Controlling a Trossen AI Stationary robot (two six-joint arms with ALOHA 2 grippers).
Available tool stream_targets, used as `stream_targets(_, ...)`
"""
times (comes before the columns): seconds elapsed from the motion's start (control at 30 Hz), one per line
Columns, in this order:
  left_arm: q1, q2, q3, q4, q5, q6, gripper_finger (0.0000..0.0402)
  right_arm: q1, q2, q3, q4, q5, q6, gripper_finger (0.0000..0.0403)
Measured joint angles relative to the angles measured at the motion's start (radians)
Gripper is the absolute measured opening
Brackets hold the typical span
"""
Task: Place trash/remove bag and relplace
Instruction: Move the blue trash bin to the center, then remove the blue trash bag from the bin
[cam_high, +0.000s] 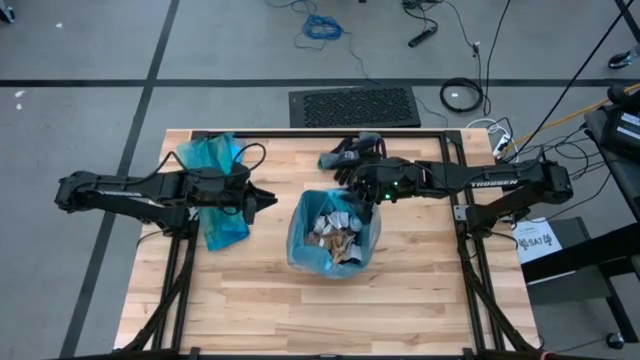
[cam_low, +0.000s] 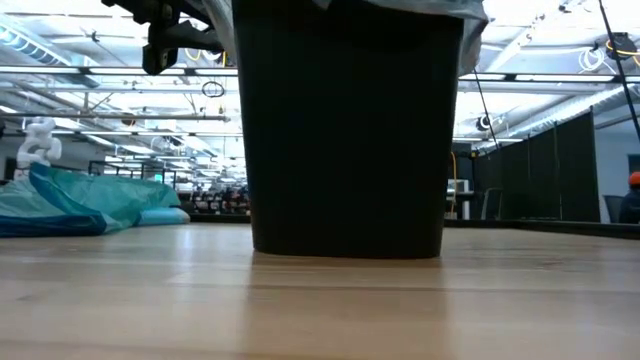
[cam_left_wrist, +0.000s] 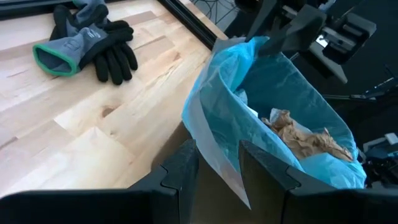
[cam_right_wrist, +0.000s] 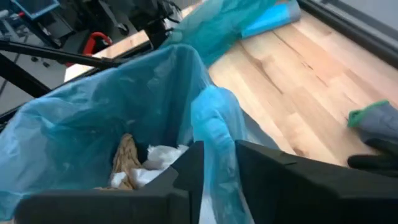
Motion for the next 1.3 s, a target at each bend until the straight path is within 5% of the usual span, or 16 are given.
stream_targets(0.27, 0.0, 0.0, 0.0, -0.007, 0.002, 0.009, 0.012, 0.0, -0.029, 0.01, 0.006, 0.002, -0.014, 0.0117)
stream_targets(0.57, 0.0, 0.0, 0.0, -0.009, 0.034, 0.002, 0.012, -0.008, -0.135, 0.132, -0.32, 0.092, 0.063, 0.0117)
stream_targets(0.73, 0.0, 0.0, 0.0, -0.01, 0.034, 0.003, 0.012, 0.075, -0.256, 0.142, -0.43, 0.221, 0.151, 0.0117)
stream_targets(0.93, 0.0, 0.0, 0.0, -0.034, 0.034, 0.009, 0.012, 0.287, -0.376, 0.073, -0.621, 0.411, 0.479, 0.0116)
stream_targets(1.1, 0.0, 0.0, 0.0, -0.094, 0.034, 0.01, 0.012, 0.484, -0.401, -0.112, -0.494, 0.551, 0.774, 0.0116)
stream_targets(1.3, 0.0, 0.0, 0.0, -0.117, 0.034, 0.035, 0.012, 0.566, -0.354, -0.366, -0.067, 0.577, 1.029, 0.0116)
